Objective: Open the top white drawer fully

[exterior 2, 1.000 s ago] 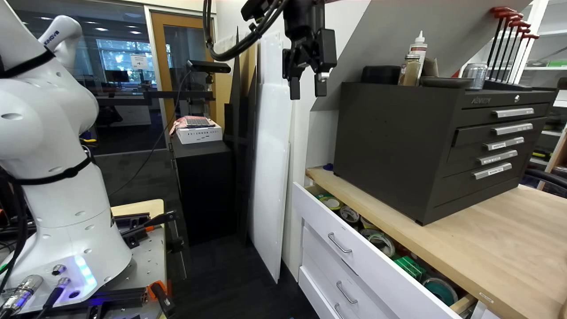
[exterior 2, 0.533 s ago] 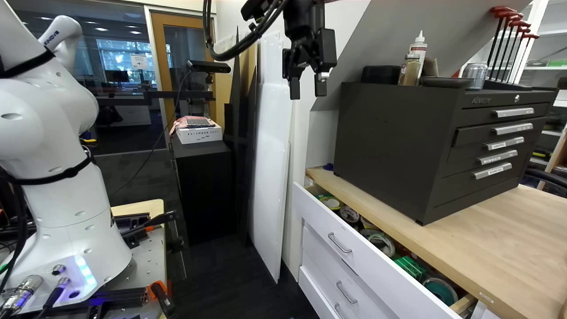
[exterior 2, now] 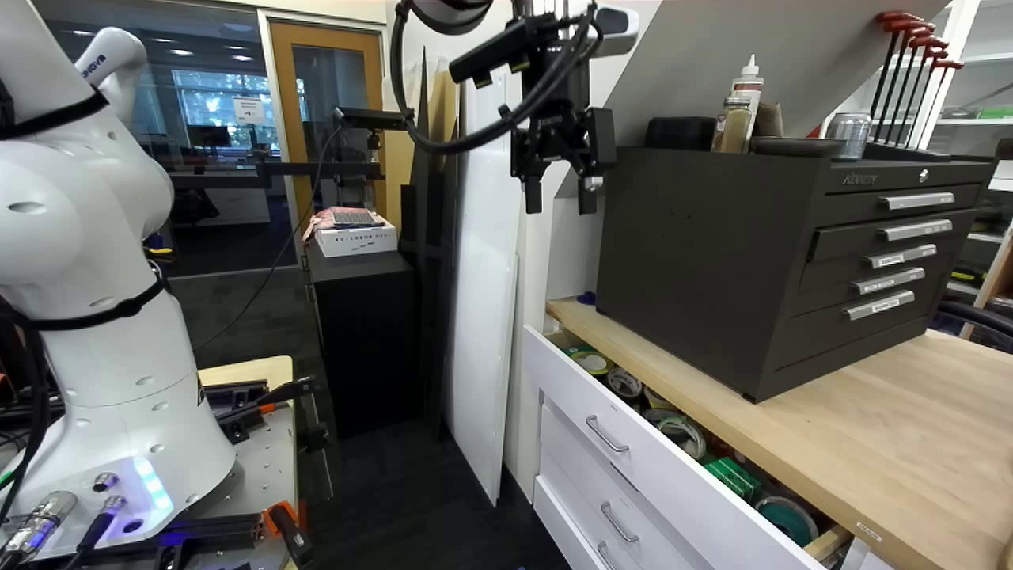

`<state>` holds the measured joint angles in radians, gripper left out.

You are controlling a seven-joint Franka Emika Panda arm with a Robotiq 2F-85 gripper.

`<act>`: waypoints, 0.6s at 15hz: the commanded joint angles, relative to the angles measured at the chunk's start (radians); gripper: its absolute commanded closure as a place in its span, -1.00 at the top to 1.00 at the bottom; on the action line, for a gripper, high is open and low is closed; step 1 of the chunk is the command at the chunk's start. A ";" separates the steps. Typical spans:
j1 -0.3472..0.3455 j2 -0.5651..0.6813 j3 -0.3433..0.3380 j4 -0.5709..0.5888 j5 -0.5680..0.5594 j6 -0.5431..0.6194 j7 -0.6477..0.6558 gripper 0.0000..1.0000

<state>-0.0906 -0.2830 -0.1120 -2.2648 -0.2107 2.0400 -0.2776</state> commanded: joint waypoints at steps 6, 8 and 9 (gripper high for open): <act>0.104 0.191 0.050 -0.078 0.060 0.275 -0.262 1.00; 0.115 0.235 0.074 -0.080 0.064 0.286 -0.295 1.00; 0.118 0.245 0.082 -0.076 0.070 0.275 -0.318 1.00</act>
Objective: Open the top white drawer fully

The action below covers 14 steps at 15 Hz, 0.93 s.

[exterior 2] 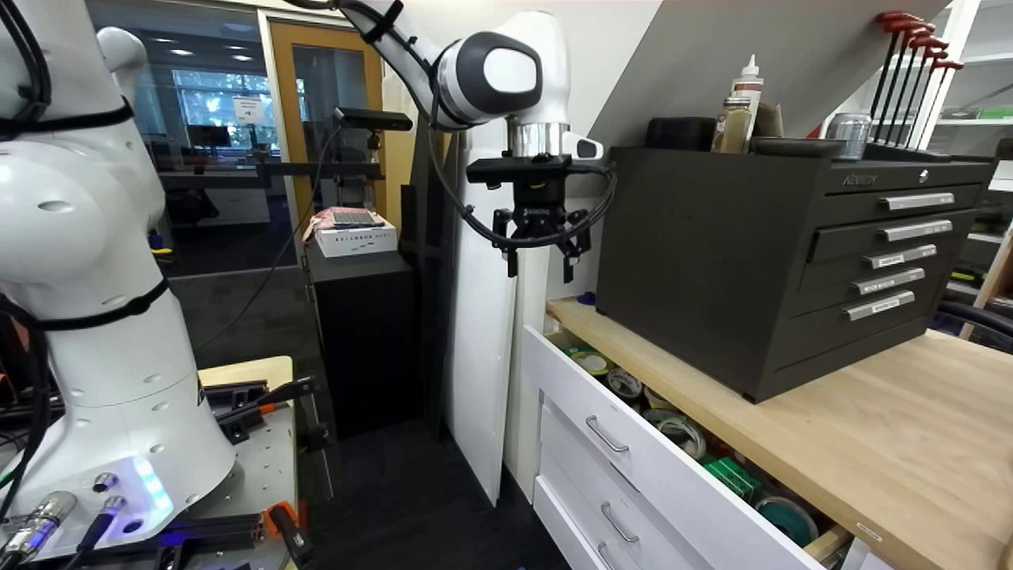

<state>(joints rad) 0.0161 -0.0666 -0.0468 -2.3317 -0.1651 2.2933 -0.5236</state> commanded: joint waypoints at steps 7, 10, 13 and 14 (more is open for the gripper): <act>0.003 0.041 0.030 0.002 0.007 0.000 -0.045 1.00; -0.001 0.099 0.029 0.005 0.013 0.001 -0.056 1.00; -0.006 0.189 0.033 0.032 -0.004 0.035 -0.071 1.00; -0.006 0.221 0.037 0.047 -0.003 0.044 -0.077 1.00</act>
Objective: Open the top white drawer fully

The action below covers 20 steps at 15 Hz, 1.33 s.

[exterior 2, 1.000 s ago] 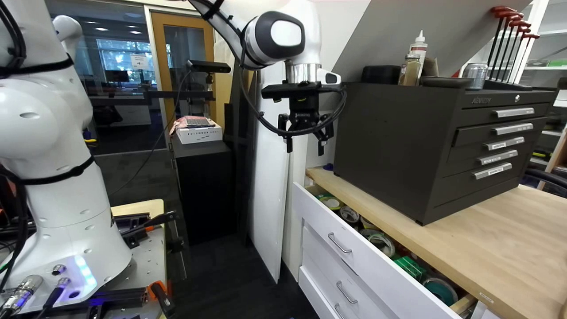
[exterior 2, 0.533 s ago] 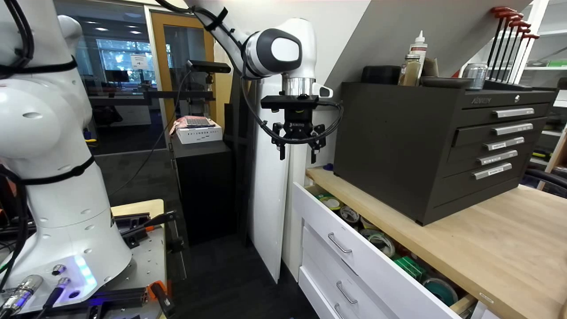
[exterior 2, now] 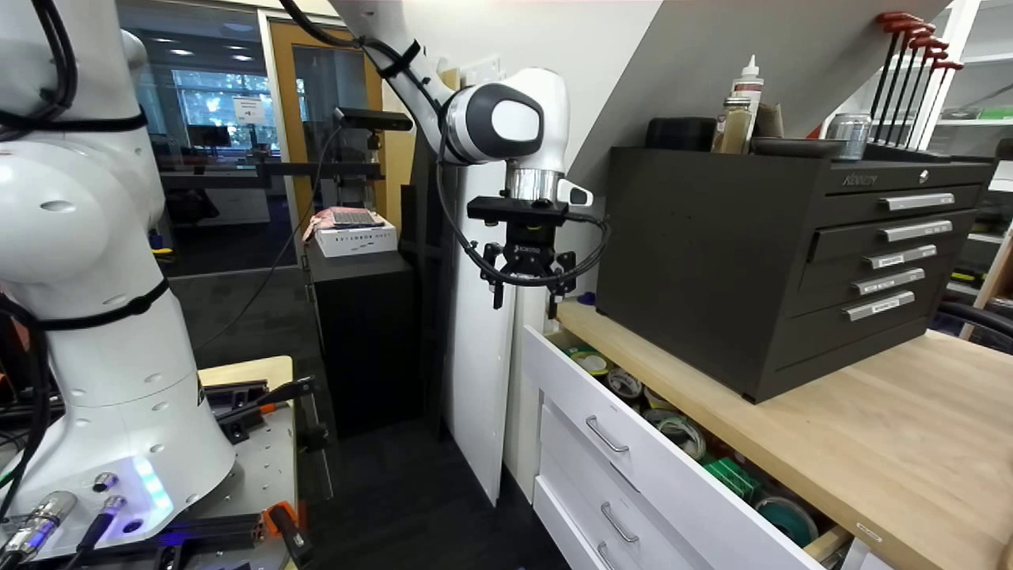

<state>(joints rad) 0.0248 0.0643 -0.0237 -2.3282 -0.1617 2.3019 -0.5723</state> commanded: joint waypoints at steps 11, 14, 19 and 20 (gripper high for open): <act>-0.026 0.331 0.093 0.200 -0.035 0.229 -0.222 1.00; -0.028 0.377 0.120 0.232 -0.037 0.246 -0.253 1.00; -0.017 0.379 0.121 0.231 -0.045 0.224 -0.215 1.00; -0.017 0.379 0.121 0.233 -0.045 0.224 -0.216 1.00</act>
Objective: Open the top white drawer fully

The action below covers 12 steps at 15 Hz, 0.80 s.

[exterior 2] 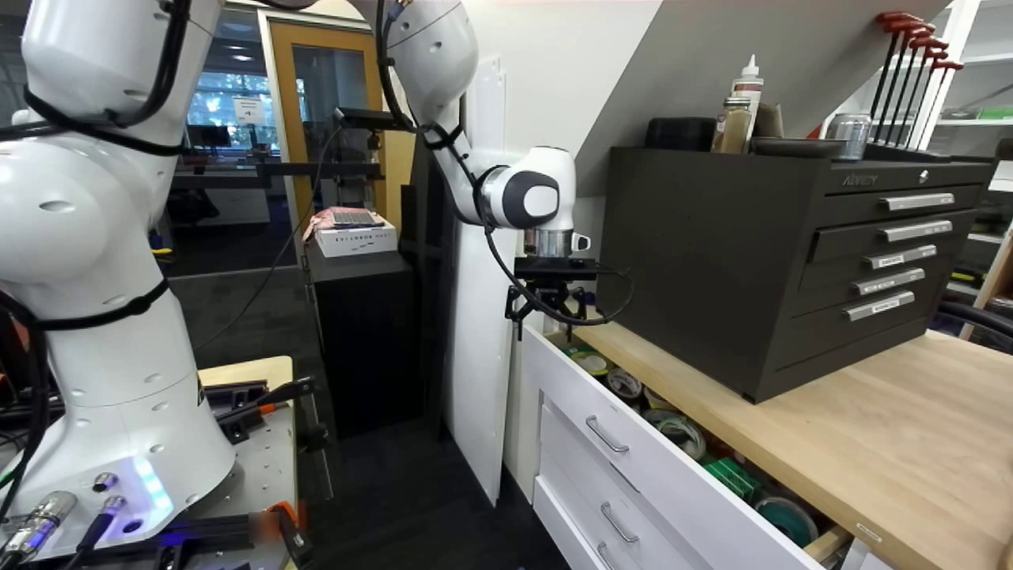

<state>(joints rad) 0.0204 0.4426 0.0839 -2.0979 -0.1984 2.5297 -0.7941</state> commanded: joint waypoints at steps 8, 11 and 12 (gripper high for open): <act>-0.003 0.128 -0.006 0.027 -0.097 0.076 -0.016 1.00; 0.015 0.168 -0.027 0.054 -0.174 0.094 -0.005 1.00; 0.013 0.180 -0.027 0.065 -0.193 0.101 -0.013 1.00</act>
<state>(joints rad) 0.0194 0.5886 0.0782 -2.0679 -0.3274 2.5994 -0.7989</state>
